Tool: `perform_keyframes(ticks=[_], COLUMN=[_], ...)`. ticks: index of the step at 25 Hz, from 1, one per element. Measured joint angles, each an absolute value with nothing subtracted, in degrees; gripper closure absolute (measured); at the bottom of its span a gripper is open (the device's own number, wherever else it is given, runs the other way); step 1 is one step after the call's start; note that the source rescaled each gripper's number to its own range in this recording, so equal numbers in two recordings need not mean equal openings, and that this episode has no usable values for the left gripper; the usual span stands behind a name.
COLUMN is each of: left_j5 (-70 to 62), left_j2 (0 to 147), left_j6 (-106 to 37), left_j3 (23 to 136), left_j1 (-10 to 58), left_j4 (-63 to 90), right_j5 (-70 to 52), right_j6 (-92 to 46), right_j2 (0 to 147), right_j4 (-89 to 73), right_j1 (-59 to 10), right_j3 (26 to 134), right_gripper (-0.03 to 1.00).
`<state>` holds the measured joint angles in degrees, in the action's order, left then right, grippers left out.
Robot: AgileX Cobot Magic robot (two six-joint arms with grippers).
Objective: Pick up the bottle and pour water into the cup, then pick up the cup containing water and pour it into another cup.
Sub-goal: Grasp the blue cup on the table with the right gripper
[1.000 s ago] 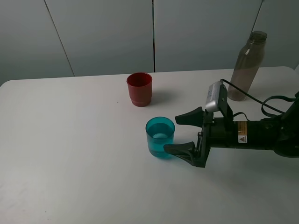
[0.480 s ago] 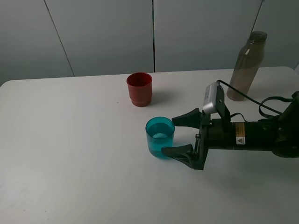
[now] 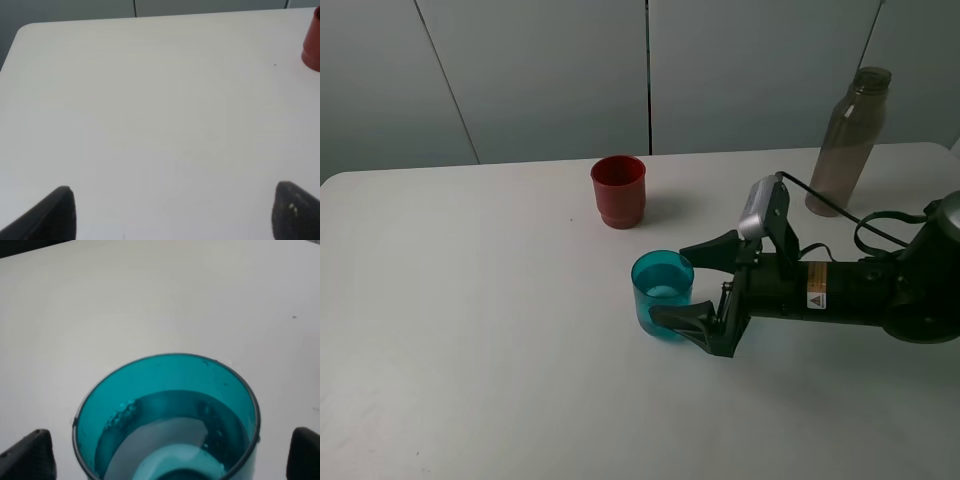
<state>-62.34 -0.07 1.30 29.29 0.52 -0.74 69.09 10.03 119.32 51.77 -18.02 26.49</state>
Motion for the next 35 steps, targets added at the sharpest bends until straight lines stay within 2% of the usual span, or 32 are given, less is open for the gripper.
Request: perform_keyframes(ticks=[23, 35], left_j5=[-62.3, -62.3], left_j2=[-0.1, -0.1], left_j6=[1.3, 1.3], left_j3=[29.3, 29.3], left_j1=[0.5, 0.5], left_j4=[-0.7, -0.7], right_j5=[63.9, 62.9], right_j6=[13.5, 12.5], right_j2=[119.3, 119.3], right_j4=[44.7, 41.7], right_j1=[-24.1, -24.5], right_j3=[26.5, 26.5], right_gripper=[-0.03, -0.03])
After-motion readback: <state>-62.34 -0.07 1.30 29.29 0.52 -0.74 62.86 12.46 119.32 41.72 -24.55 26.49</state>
